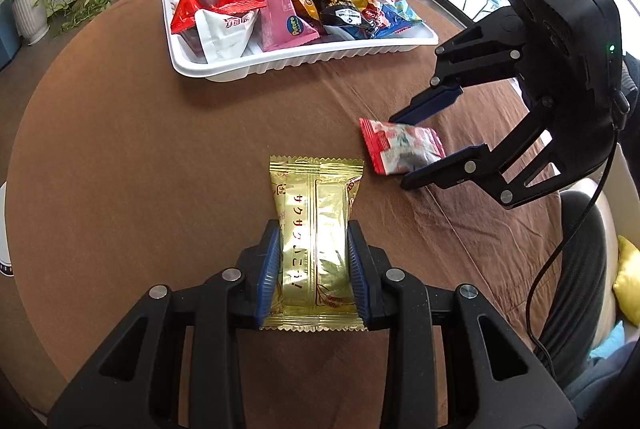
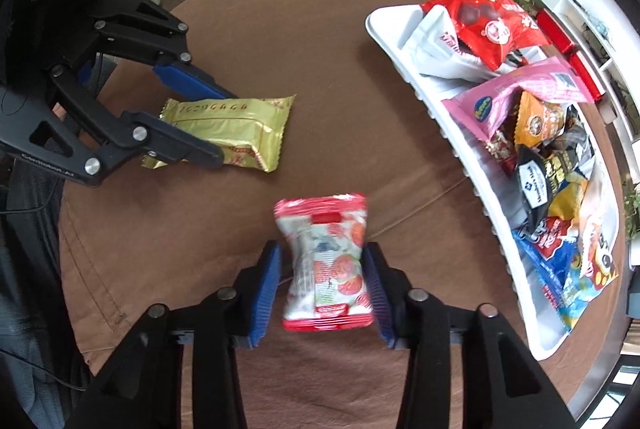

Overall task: Organize snacks
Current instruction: 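Carry the gold bar and red packet over the white tray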

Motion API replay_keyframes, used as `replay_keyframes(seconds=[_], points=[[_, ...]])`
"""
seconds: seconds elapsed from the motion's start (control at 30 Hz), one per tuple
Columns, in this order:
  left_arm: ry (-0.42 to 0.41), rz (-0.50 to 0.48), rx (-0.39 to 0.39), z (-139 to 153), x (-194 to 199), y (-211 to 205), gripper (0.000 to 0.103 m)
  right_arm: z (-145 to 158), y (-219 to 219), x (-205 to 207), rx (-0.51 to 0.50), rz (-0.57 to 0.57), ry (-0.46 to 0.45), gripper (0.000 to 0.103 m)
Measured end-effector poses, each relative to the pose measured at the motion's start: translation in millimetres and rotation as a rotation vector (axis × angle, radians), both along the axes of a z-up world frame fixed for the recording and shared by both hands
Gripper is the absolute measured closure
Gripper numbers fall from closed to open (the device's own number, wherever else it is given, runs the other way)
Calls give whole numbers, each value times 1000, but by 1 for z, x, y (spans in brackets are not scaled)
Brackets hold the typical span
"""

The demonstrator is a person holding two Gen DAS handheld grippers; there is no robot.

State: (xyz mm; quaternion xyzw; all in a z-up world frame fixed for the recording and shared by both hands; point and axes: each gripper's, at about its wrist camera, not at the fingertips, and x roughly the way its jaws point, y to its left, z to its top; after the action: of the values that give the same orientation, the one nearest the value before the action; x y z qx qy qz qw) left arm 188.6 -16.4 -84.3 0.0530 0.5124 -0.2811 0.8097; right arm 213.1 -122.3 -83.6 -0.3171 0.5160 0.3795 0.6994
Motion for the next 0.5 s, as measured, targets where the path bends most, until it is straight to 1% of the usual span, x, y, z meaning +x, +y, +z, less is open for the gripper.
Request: replay_keyframes(seconds=[0.07,0.3,0.37,0.5], points=[[-3,0,-1,0,0,0,73,-1,0,0,8,-7,2,65],[-14,4,-9,2,-2,-4,73,-1,-11,-16,70,-104,-20,68],[-23,6,-15,5,-3,-4,73,3,-19,-24,122,-154,-37,68],[-39,11,-32,12,-5,-5,73,16,-40,-46,280,-295,-62,68]])
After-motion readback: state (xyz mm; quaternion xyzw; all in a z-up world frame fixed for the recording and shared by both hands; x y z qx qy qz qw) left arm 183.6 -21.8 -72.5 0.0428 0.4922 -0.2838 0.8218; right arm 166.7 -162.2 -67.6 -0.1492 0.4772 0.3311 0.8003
